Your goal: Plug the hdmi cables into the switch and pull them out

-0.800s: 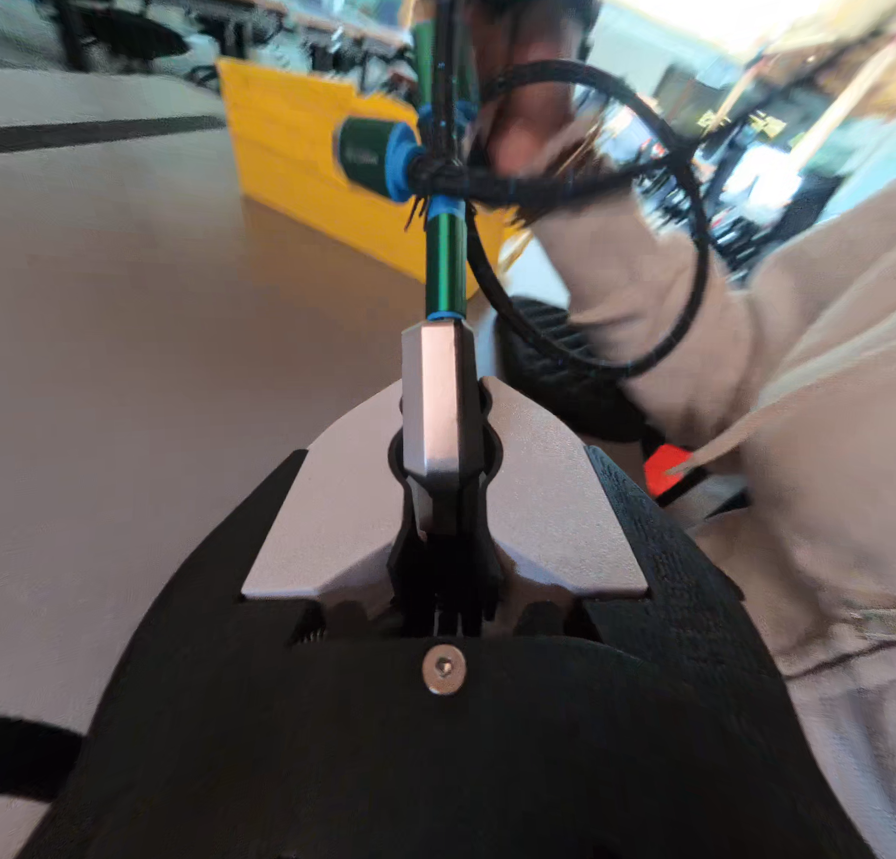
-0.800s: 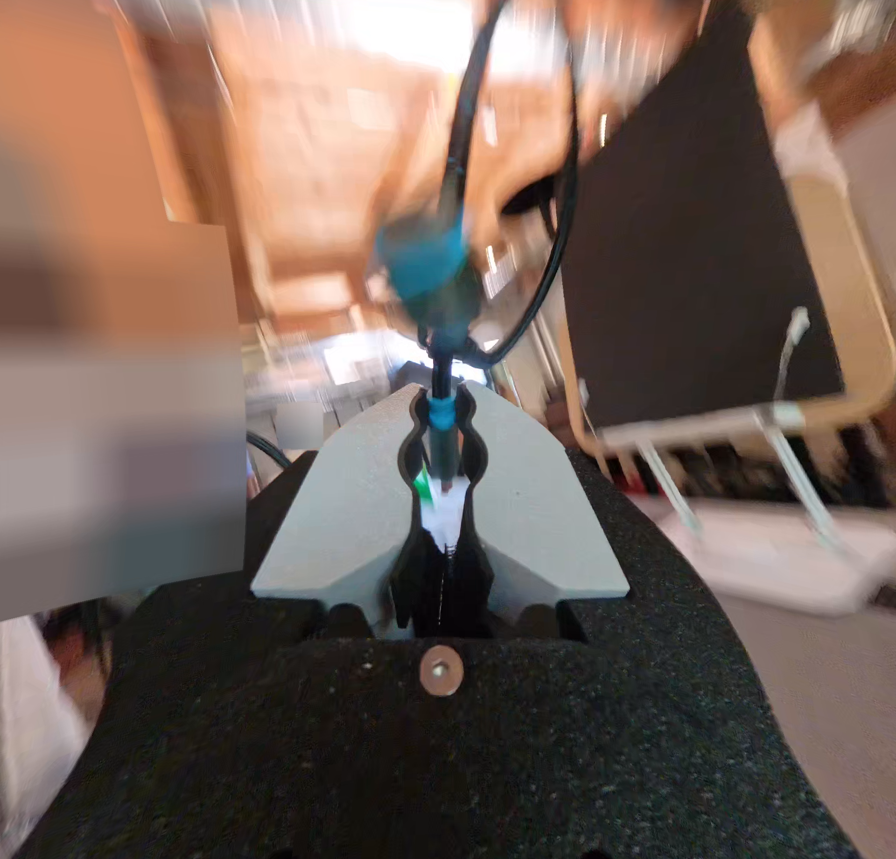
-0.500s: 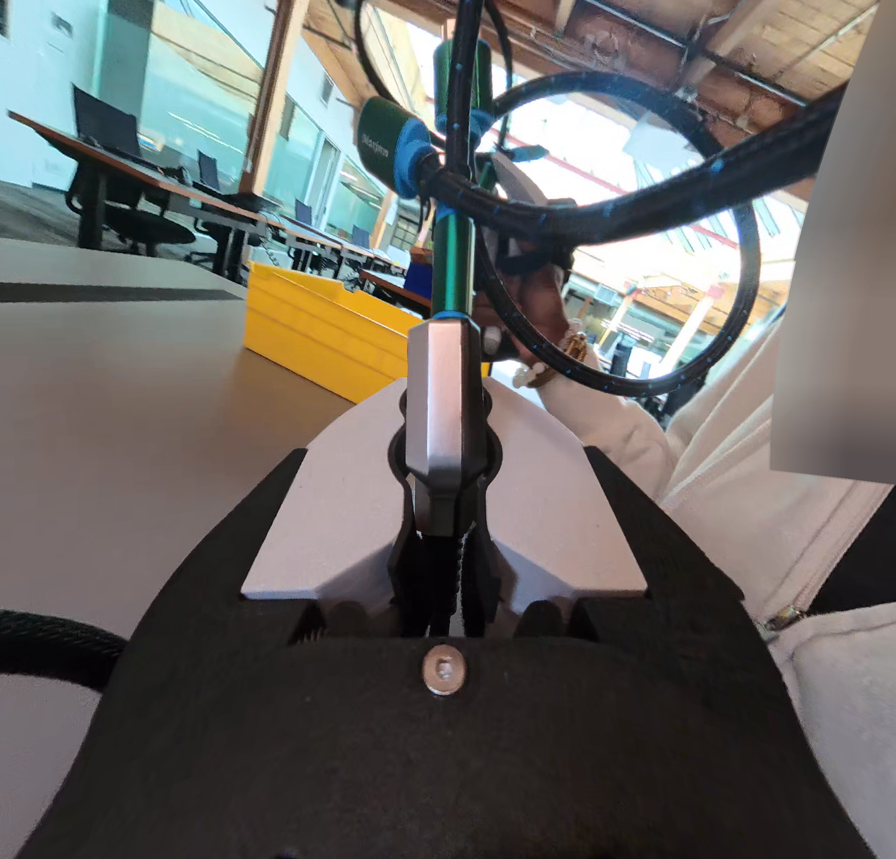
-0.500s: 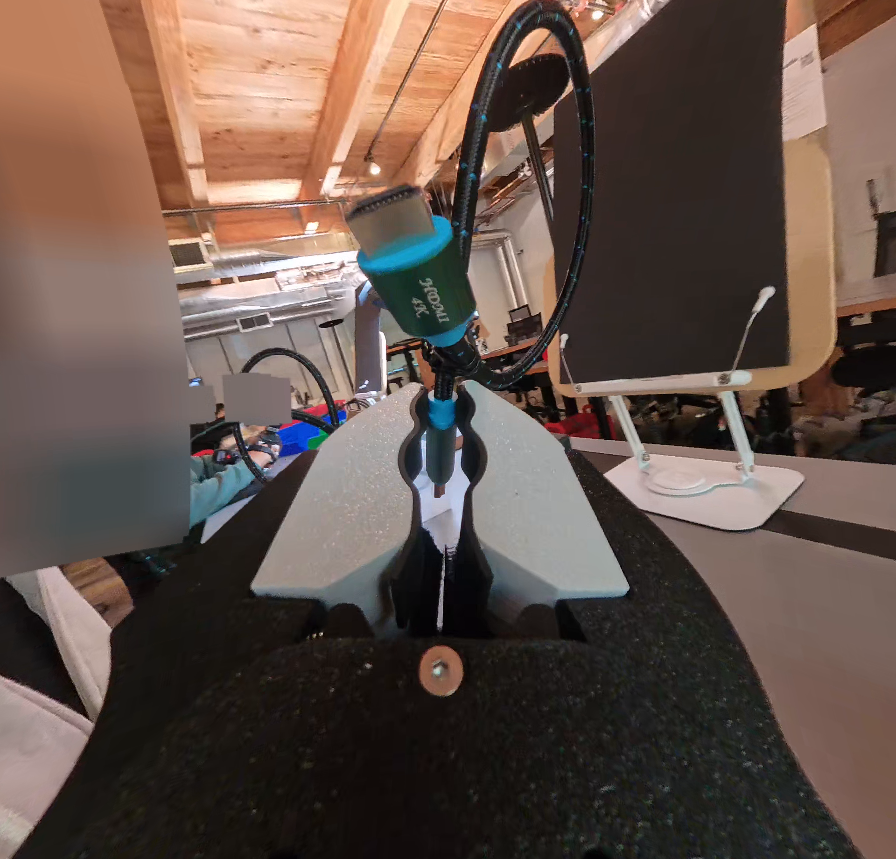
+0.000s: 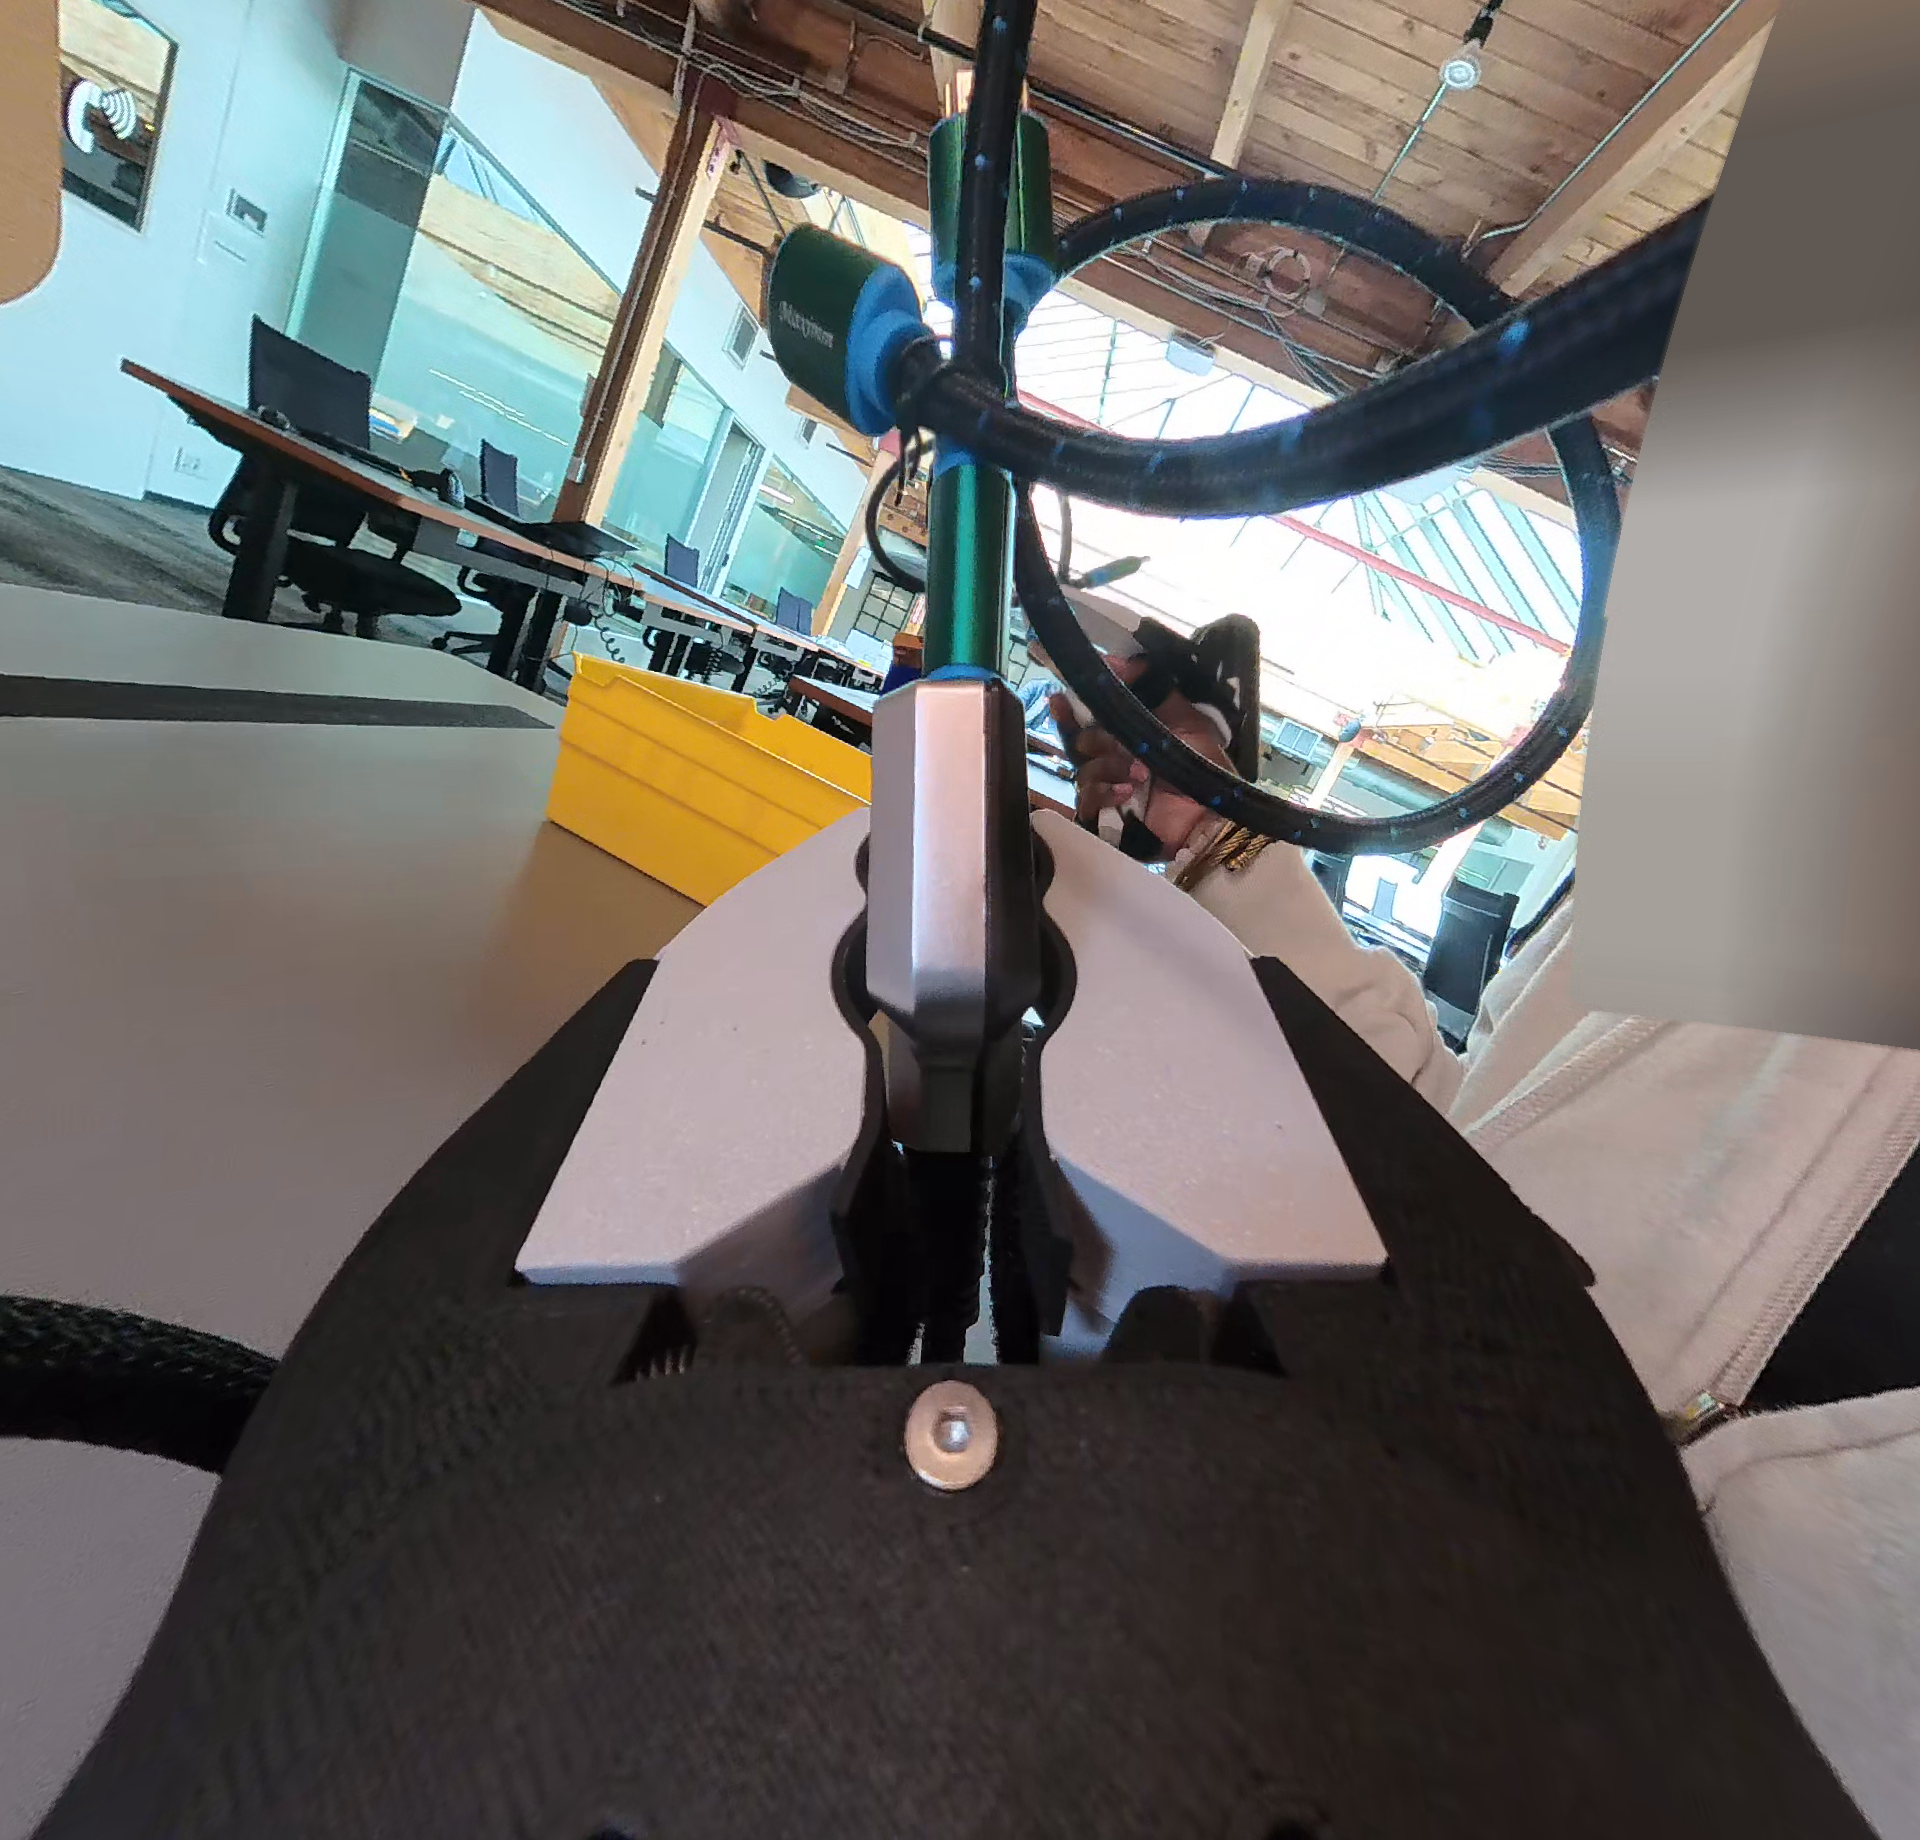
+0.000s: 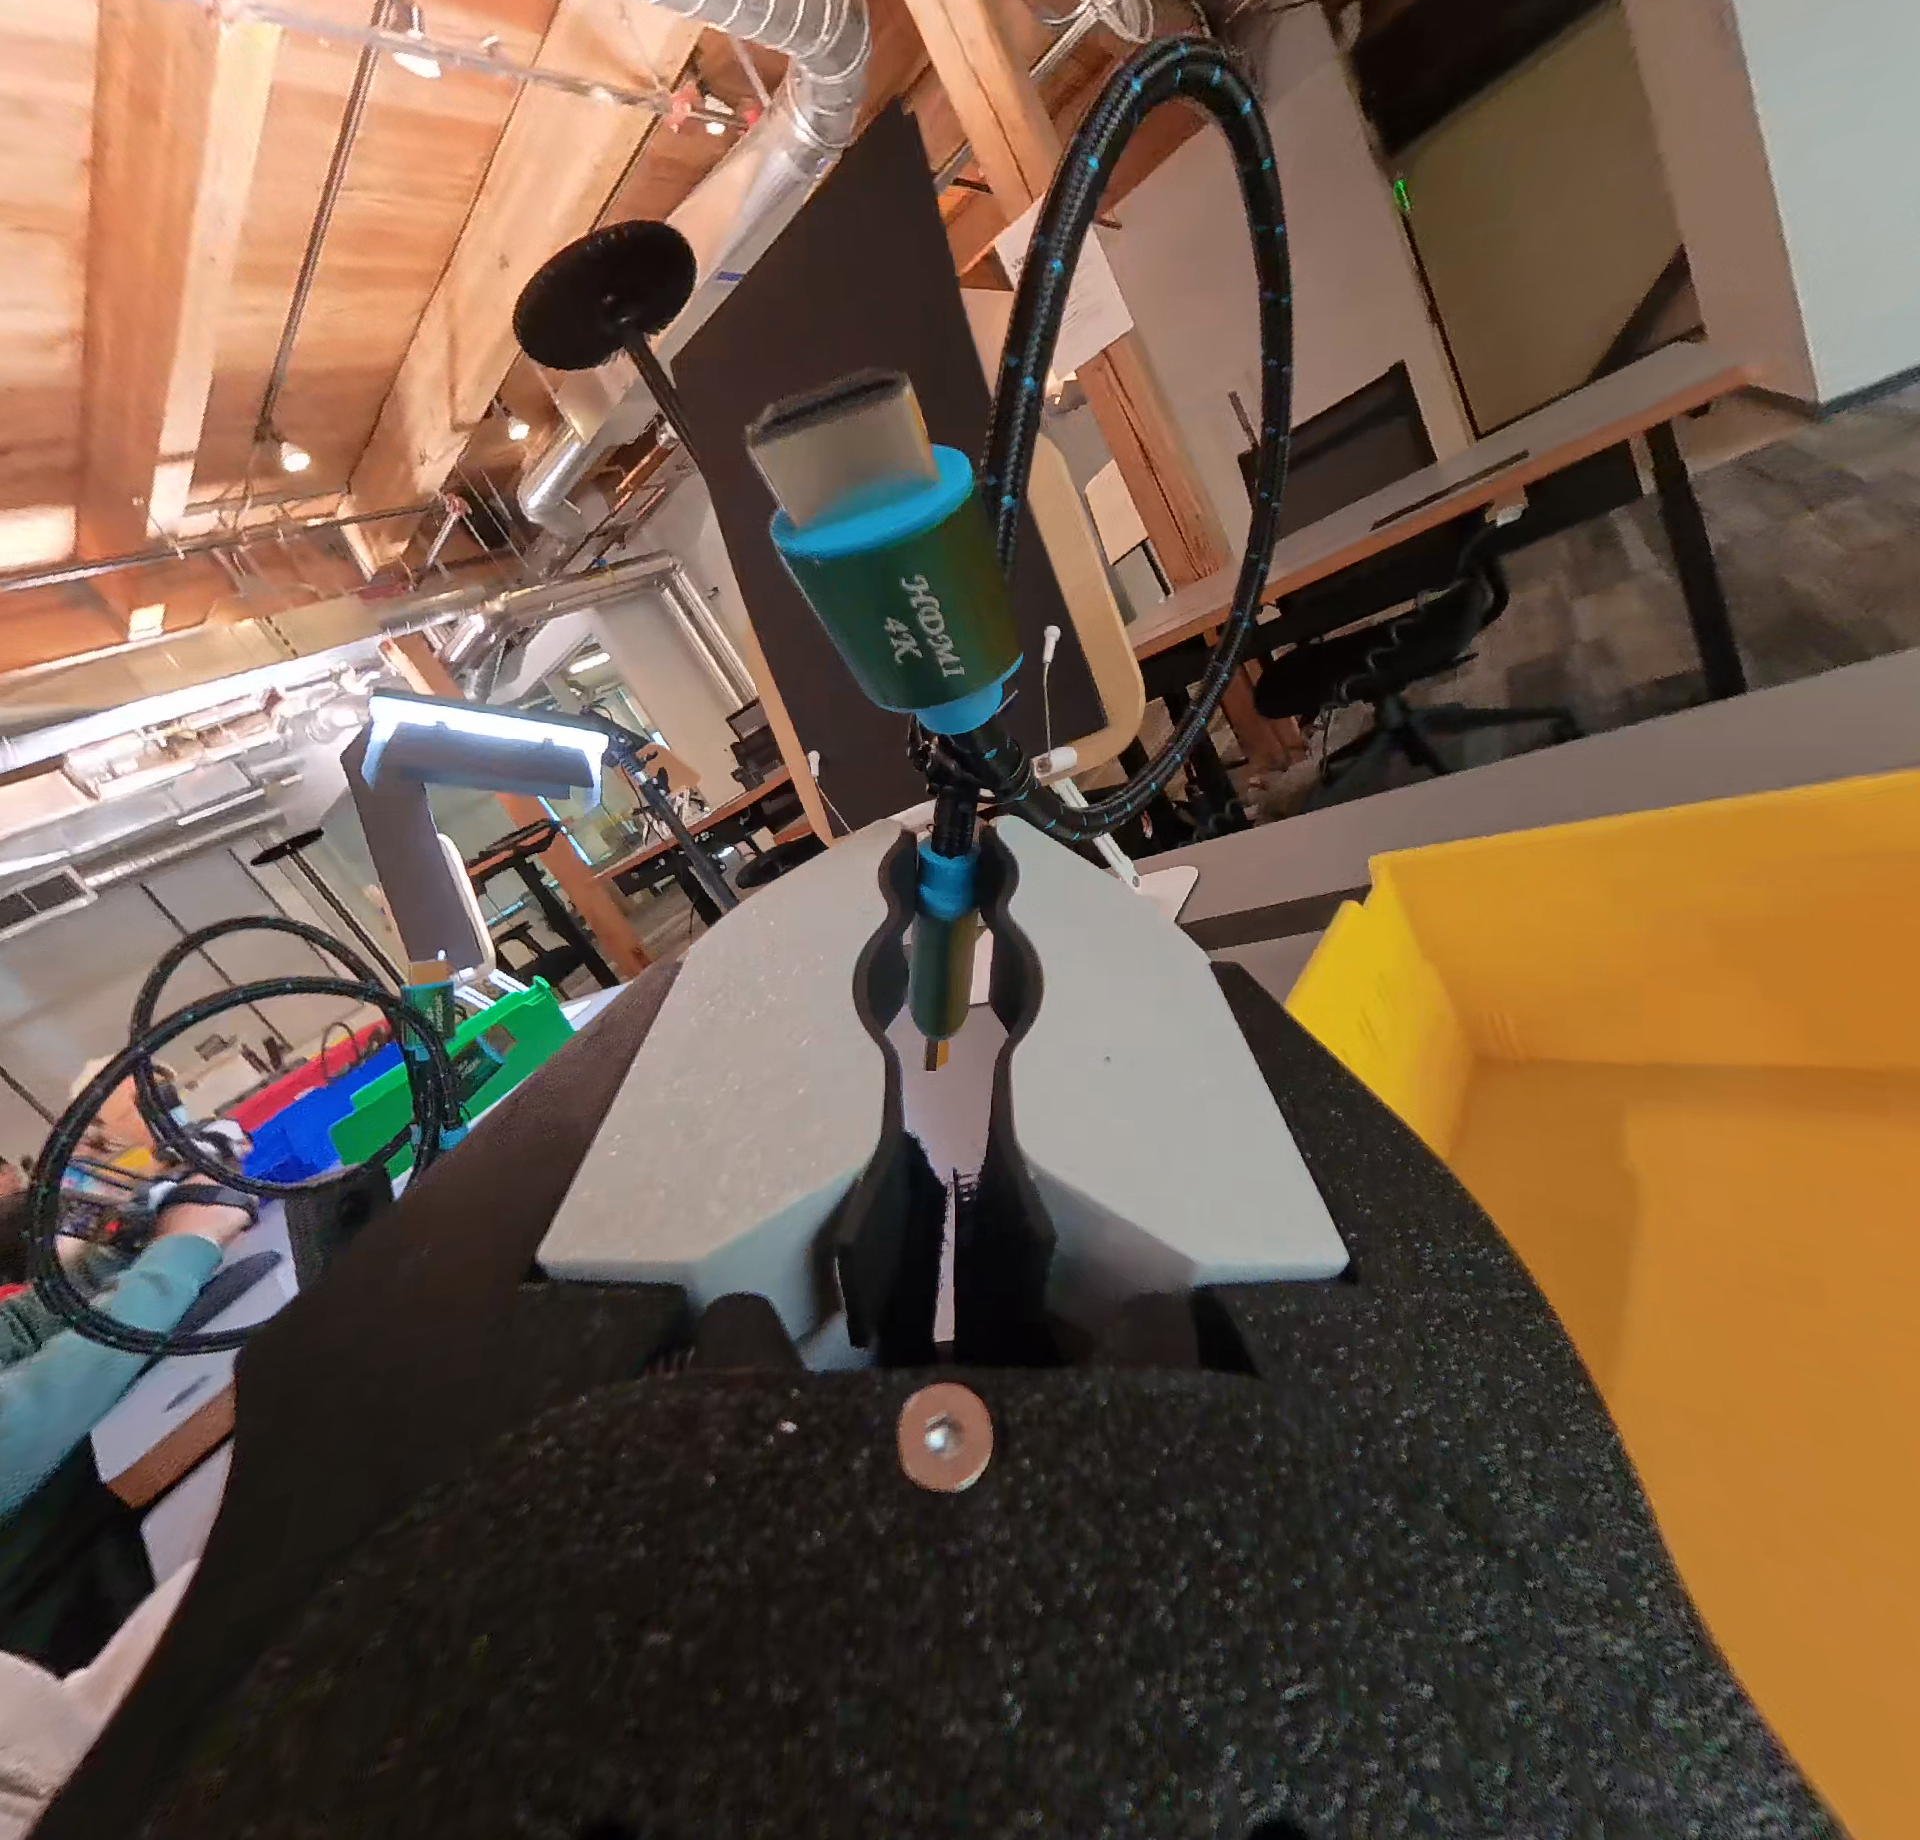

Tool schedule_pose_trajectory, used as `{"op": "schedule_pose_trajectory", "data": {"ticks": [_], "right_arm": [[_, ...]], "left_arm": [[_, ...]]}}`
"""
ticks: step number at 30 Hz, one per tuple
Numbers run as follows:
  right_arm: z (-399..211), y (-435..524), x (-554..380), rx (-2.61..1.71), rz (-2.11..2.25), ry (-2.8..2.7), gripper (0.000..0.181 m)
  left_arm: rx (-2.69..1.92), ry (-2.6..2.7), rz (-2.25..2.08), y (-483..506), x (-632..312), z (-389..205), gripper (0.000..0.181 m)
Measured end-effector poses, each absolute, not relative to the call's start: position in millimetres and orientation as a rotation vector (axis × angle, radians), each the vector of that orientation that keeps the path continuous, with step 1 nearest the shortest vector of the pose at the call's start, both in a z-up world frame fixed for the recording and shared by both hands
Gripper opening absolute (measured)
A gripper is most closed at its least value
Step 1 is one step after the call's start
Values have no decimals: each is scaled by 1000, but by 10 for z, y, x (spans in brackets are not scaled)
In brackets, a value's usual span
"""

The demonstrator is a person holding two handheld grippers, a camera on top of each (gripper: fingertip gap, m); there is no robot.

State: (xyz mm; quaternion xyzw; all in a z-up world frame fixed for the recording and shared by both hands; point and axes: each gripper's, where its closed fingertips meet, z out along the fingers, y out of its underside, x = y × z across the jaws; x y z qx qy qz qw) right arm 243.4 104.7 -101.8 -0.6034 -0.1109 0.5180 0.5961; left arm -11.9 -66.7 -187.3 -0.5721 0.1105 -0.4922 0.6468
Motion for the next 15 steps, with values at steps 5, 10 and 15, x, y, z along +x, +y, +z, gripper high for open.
{"op": "schedule_pose_trajectory", "data": {"ticks": [5,10,15], "right_arm": [[-1170,1137,2523,-1458,1199,-197,11],[-1229,1174,2568,-1461,1235,-161,11],[-1377,1241,2615,-1528,1224,-121,12]], "left_arm": [[-1313,248,-1116,-659,-117,-1887,22],[-1321,251,-1114,-655,-120,-1899,22],[-1325,254,-1111,-653,-117,-1908,22]]}}
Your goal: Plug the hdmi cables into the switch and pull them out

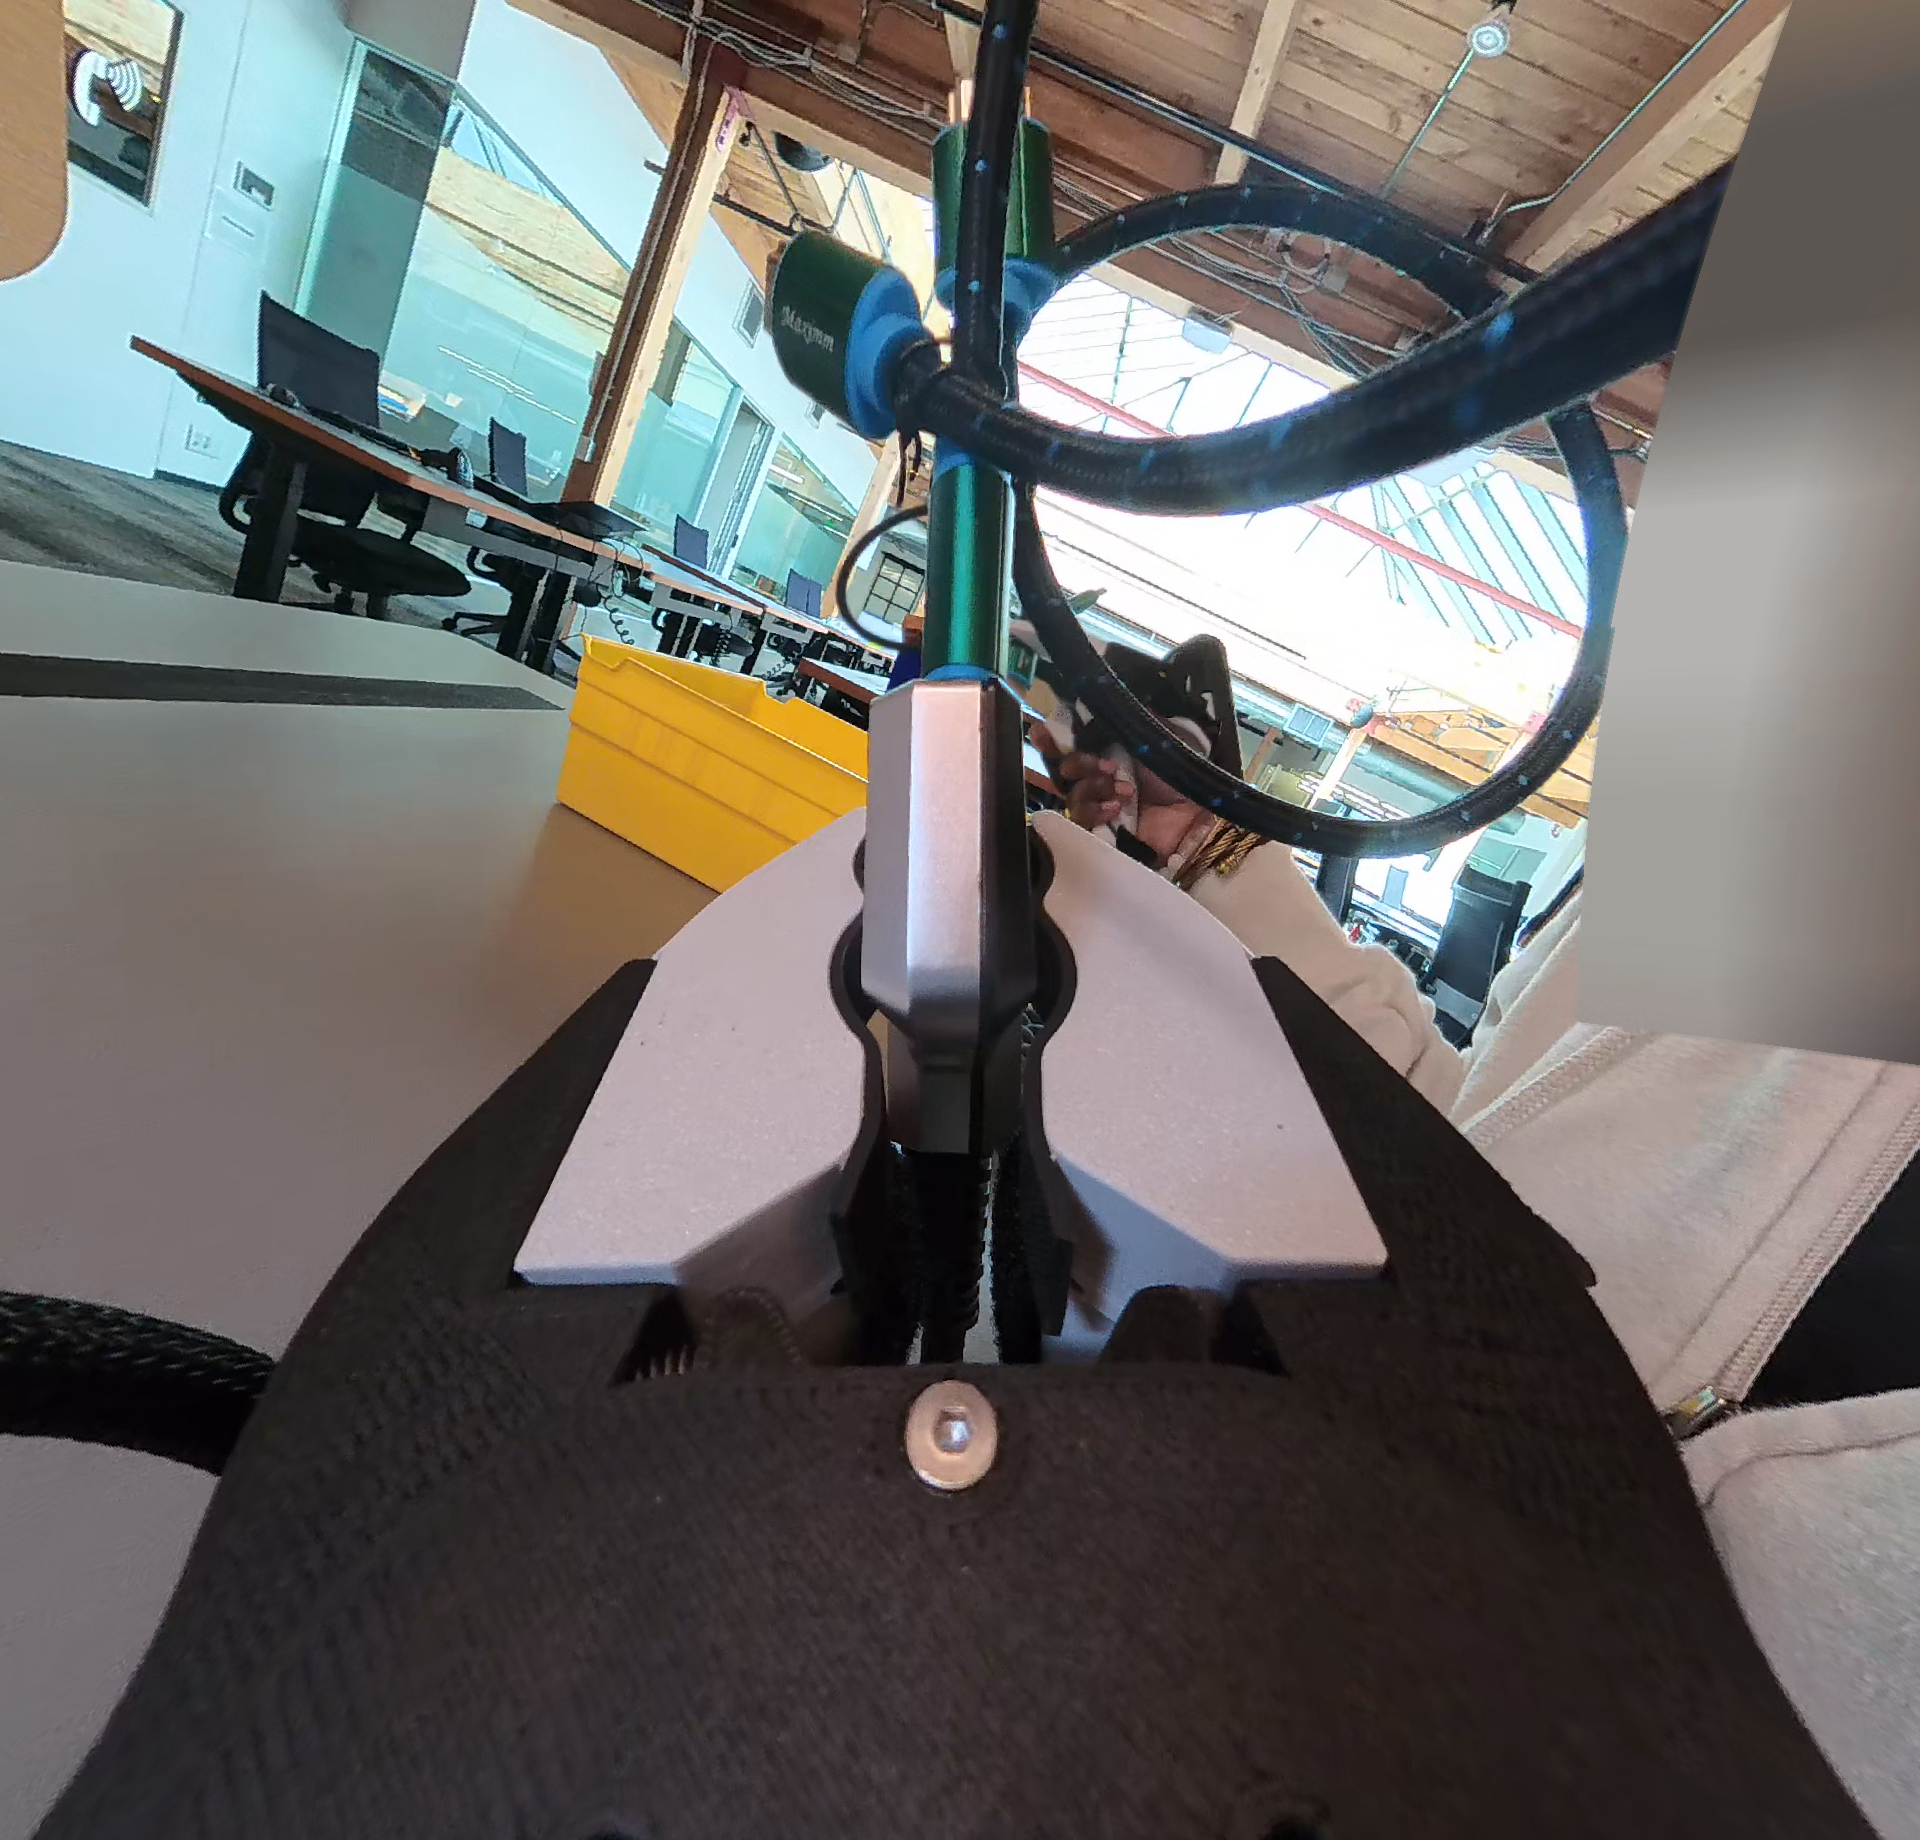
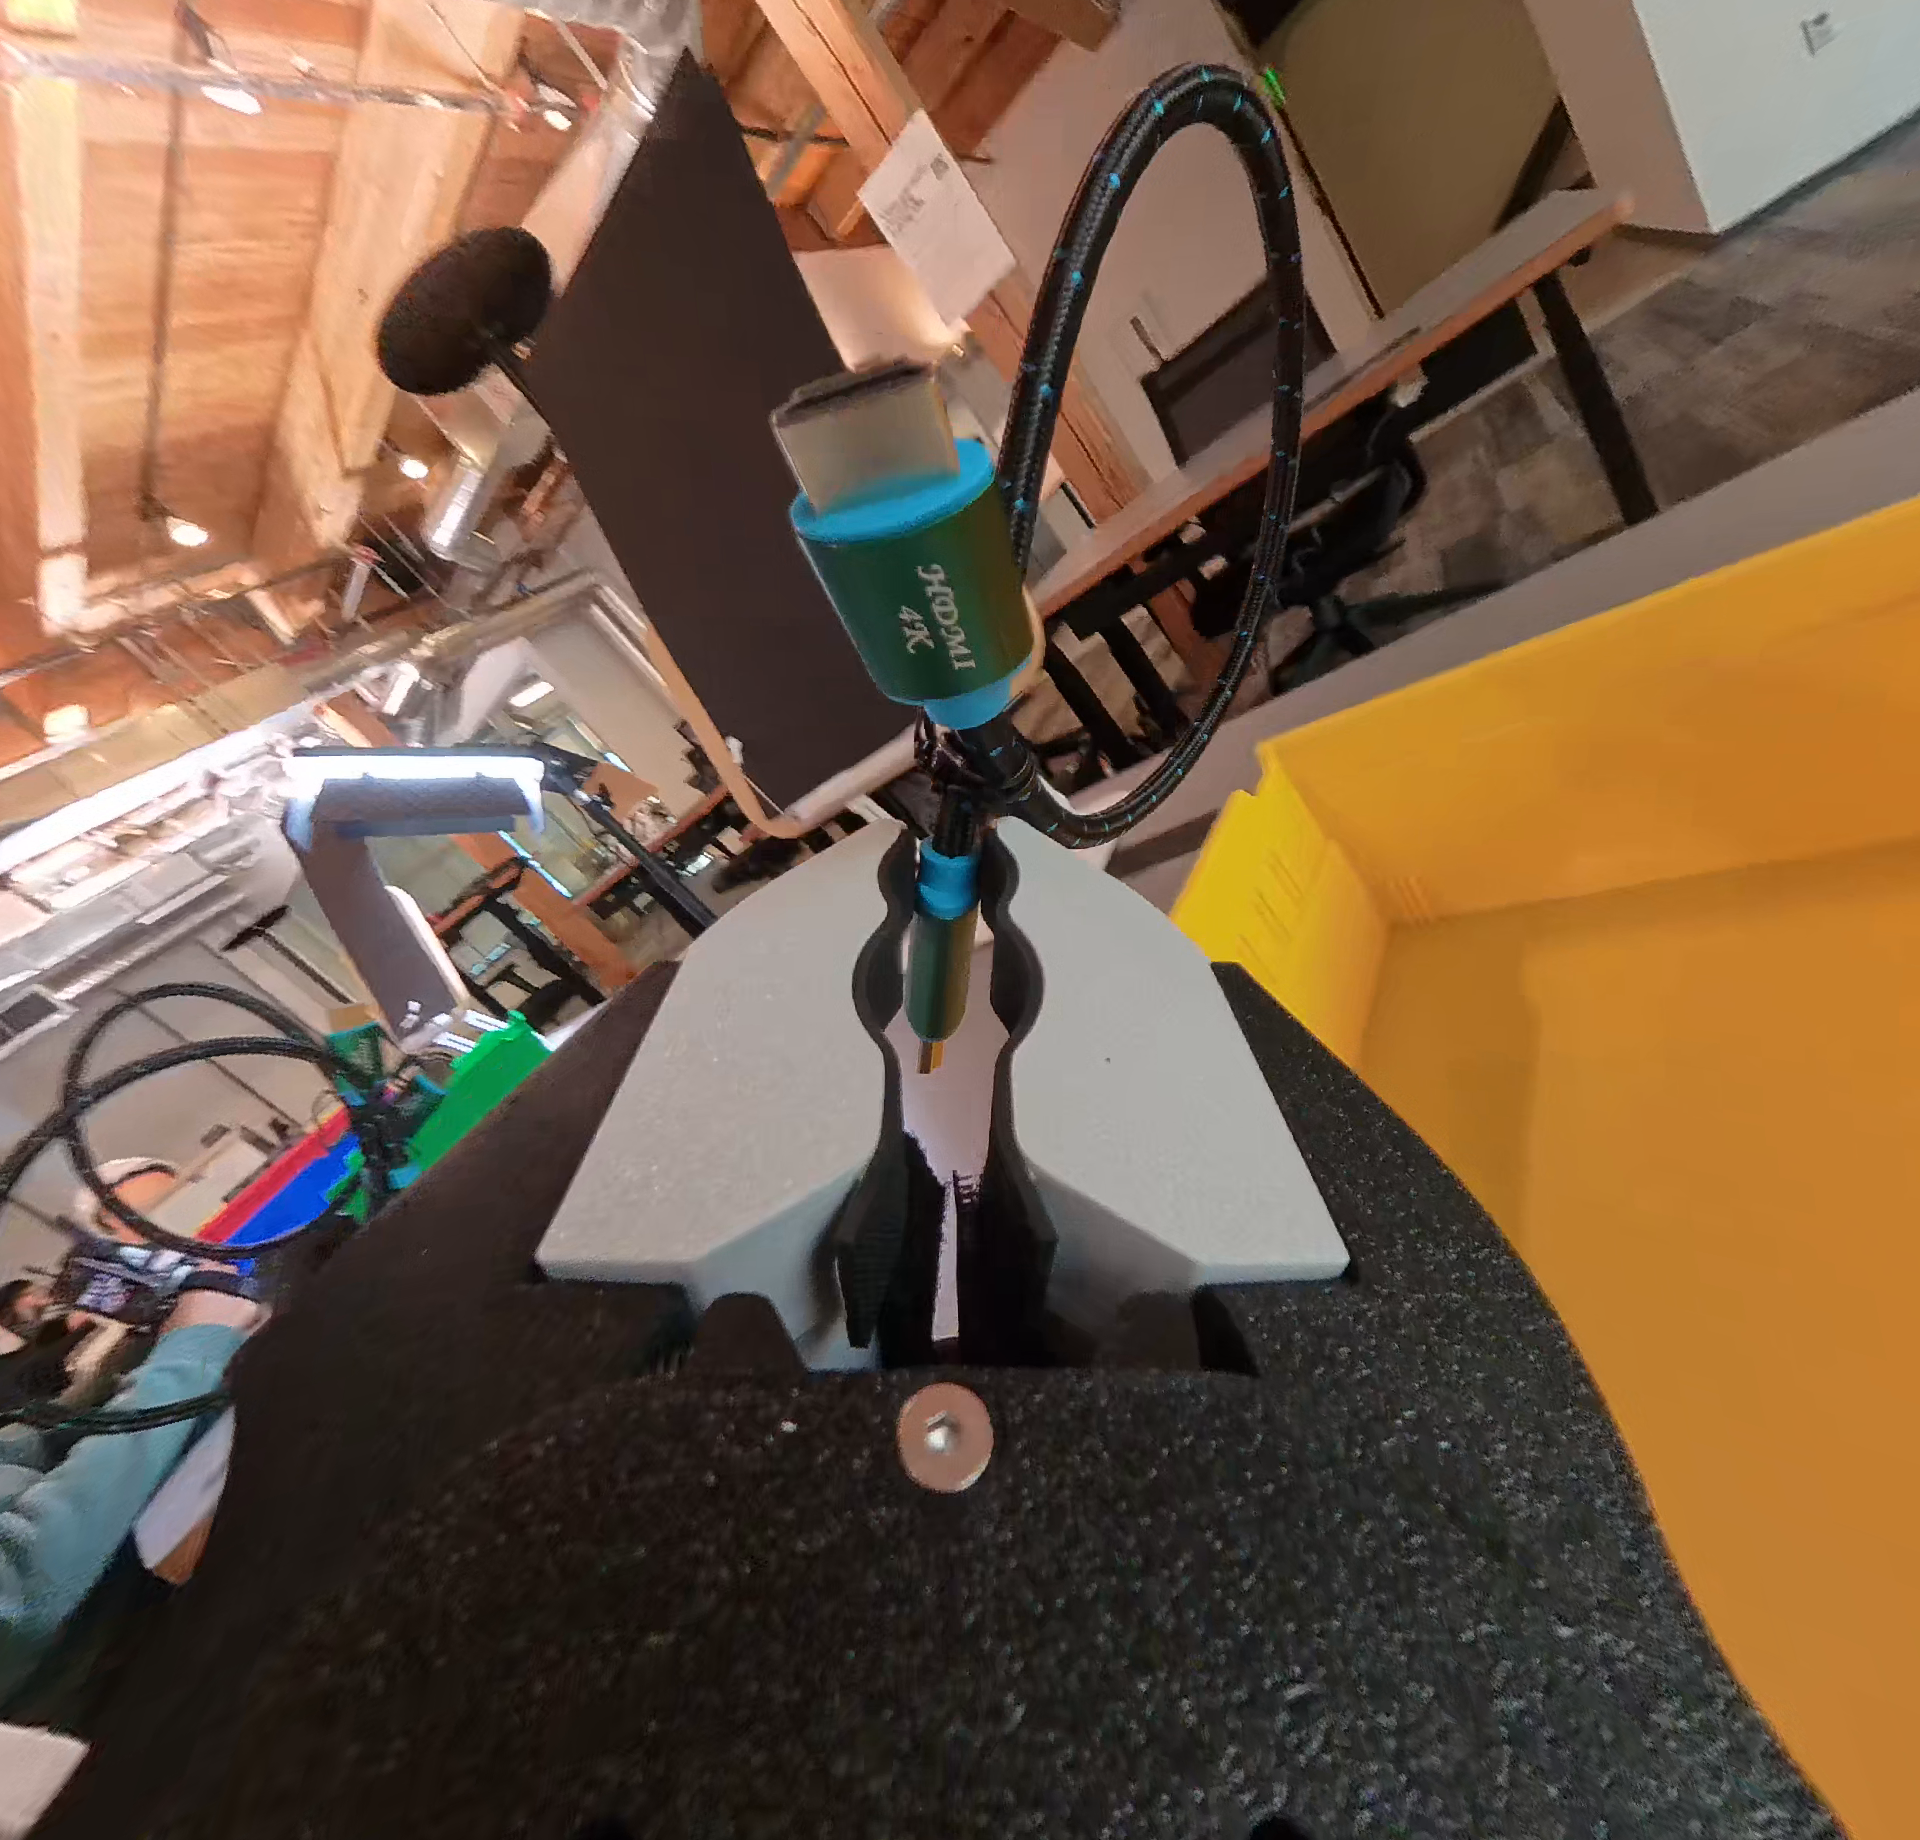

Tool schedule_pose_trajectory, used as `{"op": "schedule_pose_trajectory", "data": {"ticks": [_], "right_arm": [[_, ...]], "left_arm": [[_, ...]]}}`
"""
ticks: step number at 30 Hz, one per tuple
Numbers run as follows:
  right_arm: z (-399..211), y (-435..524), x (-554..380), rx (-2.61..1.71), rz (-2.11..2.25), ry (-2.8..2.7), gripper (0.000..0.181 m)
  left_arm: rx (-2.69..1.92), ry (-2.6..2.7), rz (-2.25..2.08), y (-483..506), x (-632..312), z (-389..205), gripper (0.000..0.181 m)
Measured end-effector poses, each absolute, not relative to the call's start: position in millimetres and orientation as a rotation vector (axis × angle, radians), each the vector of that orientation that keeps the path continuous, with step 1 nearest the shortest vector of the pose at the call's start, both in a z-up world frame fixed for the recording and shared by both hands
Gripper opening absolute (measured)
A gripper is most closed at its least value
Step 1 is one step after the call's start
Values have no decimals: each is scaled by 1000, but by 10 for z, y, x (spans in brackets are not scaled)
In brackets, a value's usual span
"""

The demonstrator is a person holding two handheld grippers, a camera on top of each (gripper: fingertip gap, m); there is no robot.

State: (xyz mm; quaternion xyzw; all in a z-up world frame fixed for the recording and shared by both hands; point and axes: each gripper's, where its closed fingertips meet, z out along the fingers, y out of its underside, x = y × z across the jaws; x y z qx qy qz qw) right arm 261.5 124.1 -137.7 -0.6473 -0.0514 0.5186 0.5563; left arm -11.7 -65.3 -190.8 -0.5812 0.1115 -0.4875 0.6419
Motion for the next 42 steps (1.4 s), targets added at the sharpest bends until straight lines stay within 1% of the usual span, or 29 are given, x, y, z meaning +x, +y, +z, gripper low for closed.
{"op": "schedule_pose_trajectory", "data": {"ticks": [5,9,11,12,13,17,20,25,30,31,32,33,34,35,37,39,42], "right_arm": [[-1733,1348,2681,-1748,979,-178,12],[-2033,1441,2833,-1941,614,-280,14],[-2145,1480,2920,-2024,454,-313,29],[-2142,1509,2959,-2027,384,-313,43],[-2087,1529,2971,-1994,325,-330,52],[-1736,1473,2737,-1752,200,-515,66],[-1498,1274,2305,-1581,304,-651,74],[-1403,672,1387,-1427,708,-944,68],[-1403,-129,591,-1240,1305,-1129,57],[-1411,-204,477,-1225,1432,-1093,50],[-1441,-232,372,-1236,1543,-1041,39],[-1486,-267,279,-1243,1638,-1017,22],[-1525,-318,197,-1234,1719,-1019,13],[-1561,-353,122,-1233,1775,-1023,9],[-1624,-392,-1,-1239,1822,-1049,11],[-1674,-442,-89,-1246,1835,-1111,19],[-1734,-587,-159,-1215,1842,-1258,20]], "left_arm": [[-1334,258,-1110,-648,-110,-1923,22],[-1346,262,-1105,-642,-102,-1941,23],[-1350,261,-1108,-639,-101,-1946,23],[-1353,260,-1109,-637,-100,-1950,23],[-1356,260,-1110,-636,-98,-1955,23],[-1376,265,-1105,-625,-83,-1983,22],[-1384,264,-1101,-615,-75,-2000,22],[-1387,252,-1094,-603,-93,-2008,22],[-1371,244,-1103,-612,-108,-1984,23],[-1368,247,-1107,-617,-106,-1981,23],[-1367,252,-1112,-622,-99,-1981,23],[-1369,256,-1116,-627,-91,-1984,23],[-1373,261,-1121,-630,-83,-1992,23],[-1378,268,-1126,-633,-72,-1999,23],[-1389,284,-1134,-641,-46,-2016,23],[-1397,300,-1143,-653,-18,-2029,23],[-1407,321,-1169,-673,25,-2042,23]]}}
